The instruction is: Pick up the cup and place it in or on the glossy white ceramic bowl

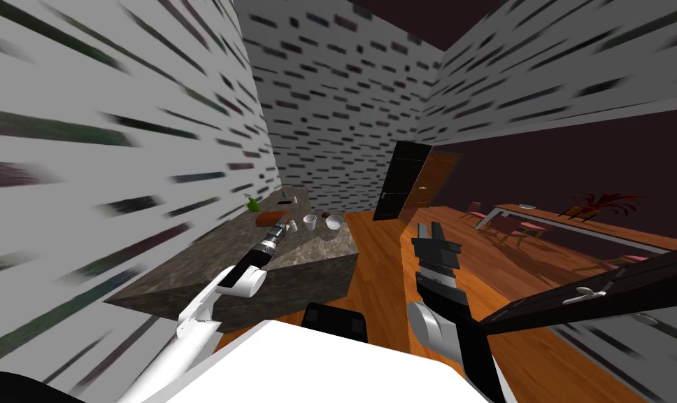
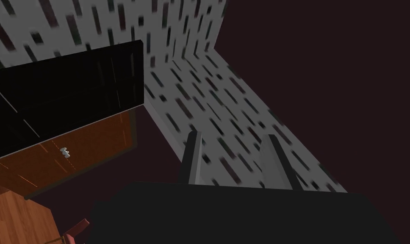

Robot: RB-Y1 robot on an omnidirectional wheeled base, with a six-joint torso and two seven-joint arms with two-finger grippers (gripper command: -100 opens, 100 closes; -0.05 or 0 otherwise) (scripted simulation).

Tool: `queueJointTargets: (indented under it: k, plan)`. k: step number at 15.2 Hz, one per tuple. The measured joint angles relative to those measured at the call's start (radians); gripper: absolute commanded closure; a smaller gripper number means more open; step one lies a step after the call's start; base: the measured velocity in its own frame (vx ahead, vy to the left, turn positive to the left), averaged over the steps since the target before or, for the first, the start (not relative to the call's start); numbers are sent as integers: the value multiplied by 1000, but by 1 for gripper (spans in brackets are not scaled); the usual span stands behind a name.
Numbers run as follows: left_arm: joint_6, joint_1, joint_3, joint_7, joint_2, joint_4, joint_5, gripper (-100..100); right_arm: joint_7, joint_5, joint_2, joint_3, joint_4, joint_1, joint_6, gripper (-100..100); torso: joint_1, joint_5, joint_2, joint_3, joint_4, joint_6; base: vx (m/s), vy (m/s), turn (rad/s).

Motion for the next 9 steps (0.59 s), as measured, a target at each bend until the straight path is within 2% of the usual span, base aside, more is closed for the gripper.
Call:
queueJointTargets:
  k: [2, 5, 7, 9]
  plan:
    - [37, -7, 4, -1, 6, 7, 5, -100, 0, 0, 0, 0, 0, 0, 0, 0, 0, 0, -1, 0, 0, -1, -7, -6, -62]
    - [93, -14, 20, -2, 31, 25, 27, -100, 0, 0, 0, 0, 0, 0, 0, 0, 1, 0, 0, 0, 0, 0, -16, -7, -136]
    - [127, -28, 37, 1, 61, 54, 50, -100, 0, 0, 0, 0, 0, 0, 0, 0, 1, 0, 0, 0, 0, 0, -15, -8, -144]
    - [164, -32, 43, 1, 69, 57, 57, -100, 0, 0, 0, 0, 0, 0, 0, 0, 1, 0, -1, 0, 0, -1, -6, -8, -78]
